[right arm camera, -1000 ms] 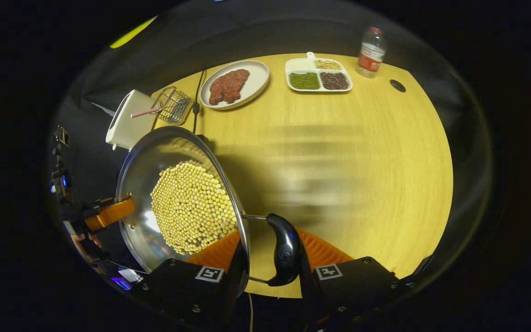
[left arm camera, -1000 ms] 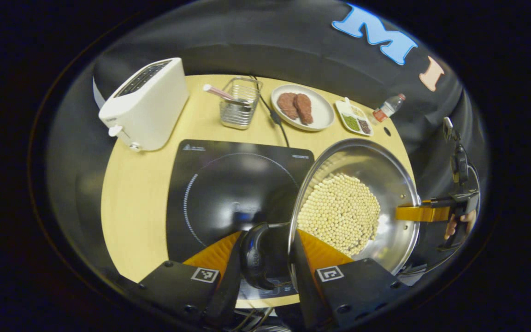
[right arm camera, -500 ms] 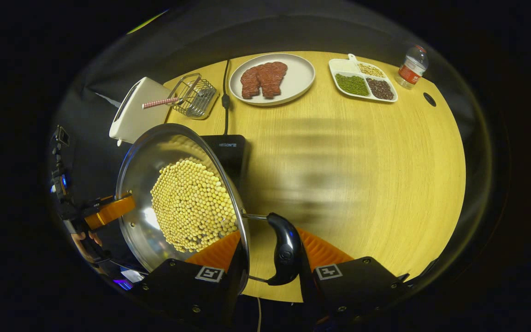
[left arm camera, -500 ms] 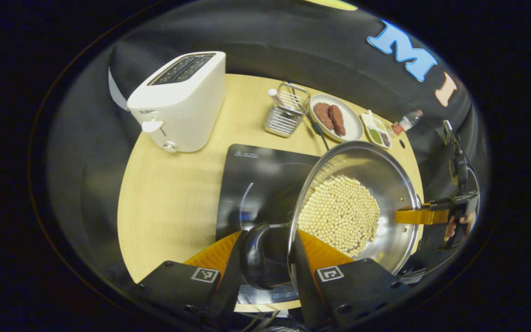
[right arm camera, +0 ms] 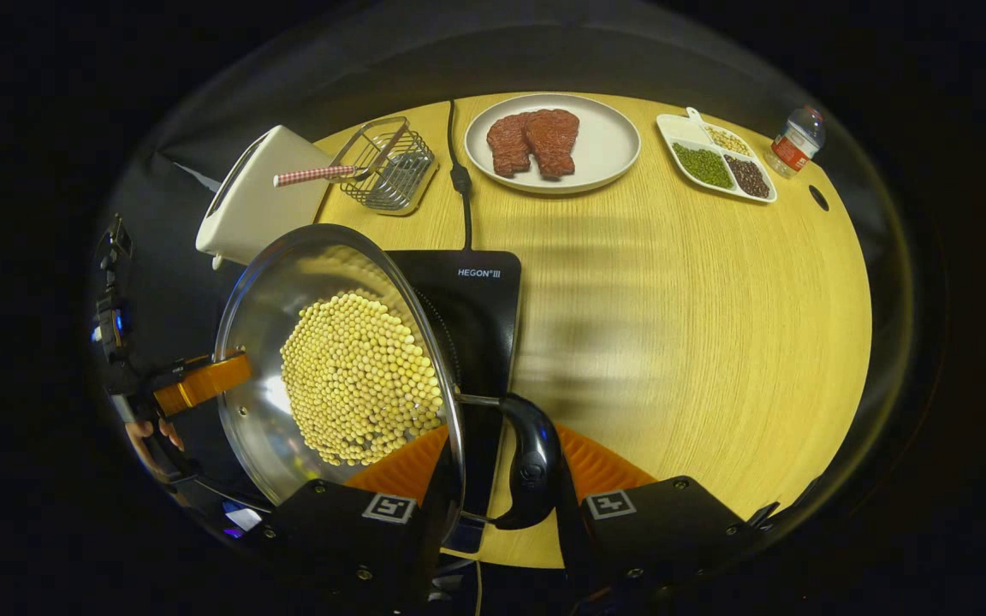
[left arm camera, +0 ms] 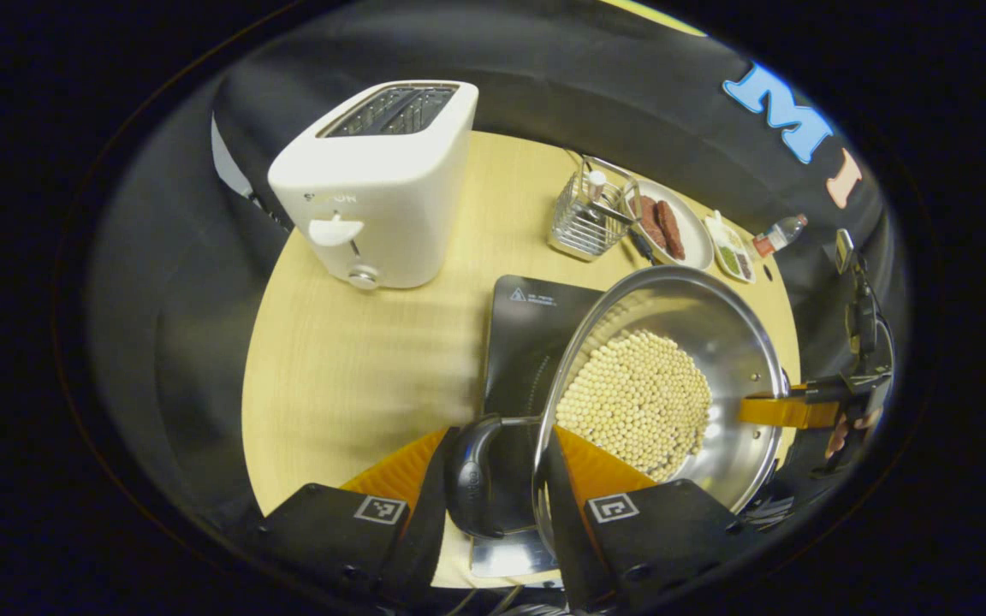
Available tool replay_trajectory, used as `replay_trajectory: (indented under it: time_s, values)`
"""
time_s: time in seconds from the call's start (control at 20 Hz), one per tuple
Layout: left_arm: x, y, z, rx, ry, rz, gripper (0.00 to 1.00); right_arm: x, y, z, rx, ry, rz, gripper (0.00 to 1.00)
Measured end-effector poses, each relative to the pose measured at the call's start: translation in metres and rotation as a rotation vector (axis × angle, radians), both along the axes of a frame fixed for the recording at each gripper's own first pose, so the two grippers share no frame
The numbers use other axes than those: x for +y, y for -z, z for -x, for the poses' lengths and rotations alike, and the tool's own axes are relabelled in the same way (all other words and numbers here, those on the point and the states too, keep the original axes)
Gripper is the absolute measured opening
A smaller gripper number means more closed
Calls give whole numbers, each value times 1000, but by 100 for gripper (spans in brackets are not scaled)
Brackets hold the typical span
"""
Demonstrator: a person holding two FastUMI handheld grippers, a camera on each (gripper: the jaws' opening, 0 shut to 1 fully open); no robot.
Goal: First push the handle of the pot to place it horizontally, then grasp the pot with both hands and set it on the induction cooktop.
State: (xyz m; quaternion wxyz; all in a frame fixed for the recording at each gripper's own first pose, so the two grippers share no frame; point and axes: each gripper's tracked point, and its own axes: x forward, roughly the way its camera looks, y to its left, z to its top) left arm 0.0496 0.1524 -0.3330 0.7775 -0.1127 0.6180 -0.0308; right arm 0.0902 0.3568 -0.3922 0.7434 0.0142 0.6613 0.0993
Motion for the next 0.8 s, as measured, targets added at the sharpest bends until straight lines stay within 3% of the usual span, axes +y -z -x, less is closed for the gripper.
replay_trajectory:
  time_s: [0.3, 0.55, 0.75, 0.8]
  values:
    - [1, 1, -1, 2, 2, 18, 63, 0, 6, 0, 4, 10, 27, 58]
    - [4, -4, -5, -10, 18, -1, 60, 1, 8, 2, 15, 40, 1, 58]
    - [2, 2, -4, -12, -8, -5, 65, 3, 7, -2, -6, 30, -27, 58]
    - [4, 0, -3, -14, -16, -9, 71, 4, 8, 0, -8, 25, -33, 59]
